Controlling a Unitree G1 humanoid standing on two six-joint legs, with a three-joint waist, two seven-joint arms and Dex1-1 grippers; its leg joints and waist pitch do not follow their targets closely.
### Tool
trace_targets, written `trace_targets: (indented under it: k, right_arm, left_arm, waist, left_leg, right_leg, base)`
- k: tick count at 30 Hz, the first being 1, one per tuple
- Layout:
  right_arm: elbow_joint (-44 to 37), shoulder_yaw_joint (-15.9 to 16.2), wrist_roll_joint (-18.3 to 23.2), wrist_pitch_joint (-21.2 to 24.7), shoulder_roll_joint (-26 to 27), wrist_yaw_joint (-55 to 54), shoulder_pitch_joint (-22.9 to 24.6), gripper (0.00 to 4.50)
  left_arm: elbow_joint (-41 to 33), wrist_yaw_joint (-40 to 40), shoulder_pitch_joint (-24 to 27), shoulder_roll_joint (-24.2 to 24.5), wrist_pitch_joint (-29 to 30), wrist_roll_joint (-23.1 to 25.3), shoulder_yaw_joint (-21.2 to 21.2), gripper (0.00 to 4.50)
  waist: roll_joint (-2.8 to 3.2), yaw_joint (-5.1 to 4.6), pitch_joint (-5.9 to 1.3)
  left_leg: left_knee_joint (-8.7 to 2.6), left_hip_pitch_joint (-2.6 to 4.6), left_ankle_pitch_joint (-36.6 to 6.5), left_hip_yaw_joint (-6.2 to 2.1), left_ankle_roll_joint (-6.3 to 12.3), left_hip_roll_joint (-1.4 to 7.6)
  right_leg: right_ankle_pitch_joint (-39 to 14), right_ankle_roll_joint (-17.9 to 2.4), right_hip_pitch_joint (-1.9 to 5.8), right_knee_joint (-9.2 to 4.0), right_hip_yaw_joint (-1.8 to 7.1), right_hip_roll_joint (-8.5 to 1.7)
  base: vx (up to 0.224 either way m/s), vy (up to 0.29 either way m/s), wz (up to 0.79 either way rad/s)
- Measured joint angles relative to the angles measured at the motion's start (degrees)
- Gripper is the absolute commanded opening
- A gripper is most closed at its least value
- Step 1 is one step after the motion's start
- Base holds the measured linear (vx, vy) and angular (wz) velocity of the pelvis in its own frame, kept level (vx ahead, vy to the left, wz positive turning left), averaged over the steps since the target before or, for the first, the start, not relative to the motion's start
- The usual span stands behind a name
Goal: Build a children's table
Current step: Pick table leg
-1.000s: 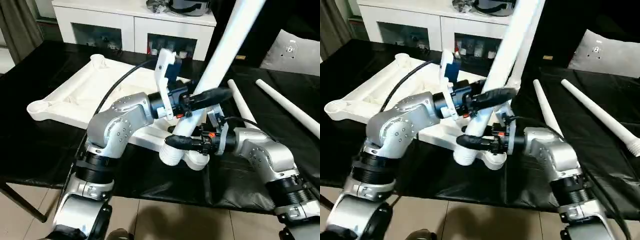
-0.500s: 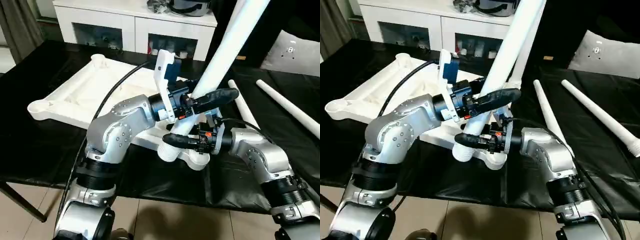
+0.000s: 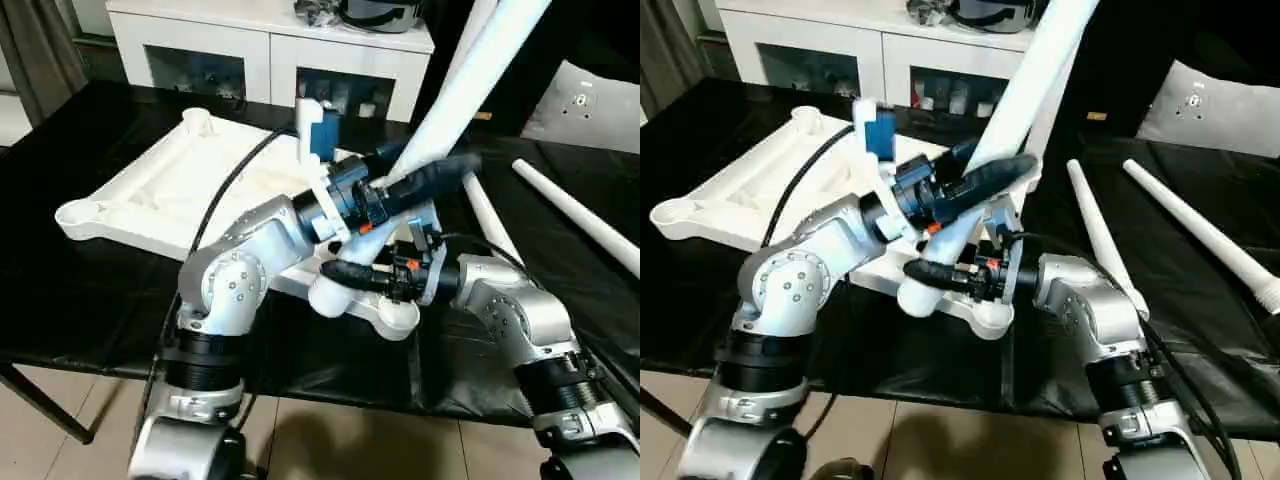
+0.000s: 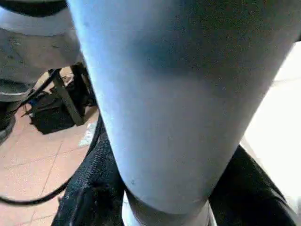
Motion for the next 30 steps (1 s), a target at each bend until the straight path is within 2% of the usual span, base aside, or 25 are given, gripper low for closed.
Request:
trace_targets:
  k: [7,11,16,20,23,30]
  right_arm:
    - [-0.31,-3.08,-0.1,0.12,0.51,-5.21,2.24,1.89]
    - [-4.43,-6.04,-1.62,-0.13,-0.09,-12.43,4.91,1.89]
    - [-4.42,-8.55,-3.81,-0.25,-0.16,-19.17,6.72,1.89]
    - [-6.73,-12.43,-3.33,1.2,0.68,-25.44,6.9,1.89]
    - [-7.97,-14.31,-3.29,1.23,0.31,-26.91,7.05,1.89]
    - [-8.79,-14.45,-5.04,0.75,-1.2,-29.53,9.89,1.89]
  left_arm:
    - [0.58,5.6,-1.52,-0.76,-4.65,1.05,3.96,4.5]
    - [0.6,8.9,-0.27,4.07,-7.98,7.71,3.77,4.5]
    - [1.73,10.47,1.44,8.39,-10.19,13.73,3.06,4.5]
    - [7.11,5.44,4.36,18.87,-15.53,25.14,-8.07,4.5]
    - [11.84,3.6,6.26,20.36,-16.64,27.93,-9.98,4.5]
    - [20.74,-9.3,3.72,26.34,-24.79,34.9,-19.09,4.5]
  waist:
    - [-0.02,-0.11,0.01]
    - [0.0,-0.18,0.0]
    - [0.0,-0.23,0.0]
    - [0.31,-0.32,-0.12]
    - [0.3,-0.39,-0.12]
    - [0.71,-0.56,-0.11]
  left_leg:
    - [-0.01,-0.01,0.0,0.0,0.01,0.01]
    - [-0.04,0.01,0.0,-0.02,0.0,0.02]
    - [-0.03,-0.01,0.0,-0.01,0.0,0.02]
    - [-0.06,0.02,0.0,0.01,0.0,-0.02]
    - [-0.06,-0.01,0.01,0.01,-0.01,-0.02]
    - [-0.09,0.01,0.01,0.05,-0.01,-0.05]
  right_leg:
    - [0.0,0.01,0.0,-0.02,0.0,0.0]
    - [0.0,0.09,0.0,-0.02,-0.01,0.02]
    - [0.02,0.13,0.0,-0.08,0.01,0.02]
    - [-0.07,0.71,0.0,-0.15,0.11,0.02]
    - [0.06,0.54,-0.03,-0.15,0.1,0.02]
    - [0.16,0.4,-0.04,-0.17,0.14,0.0]
  base:
    - [0.0,0.0,0.0]
    - [0.0,0.0,0.0]
    - [0.0,0.0,0.0]
    - [0.0,0.0,0.0]
    - [0.0,0.0,0.0]
    - [0.0,0.0,0.0]
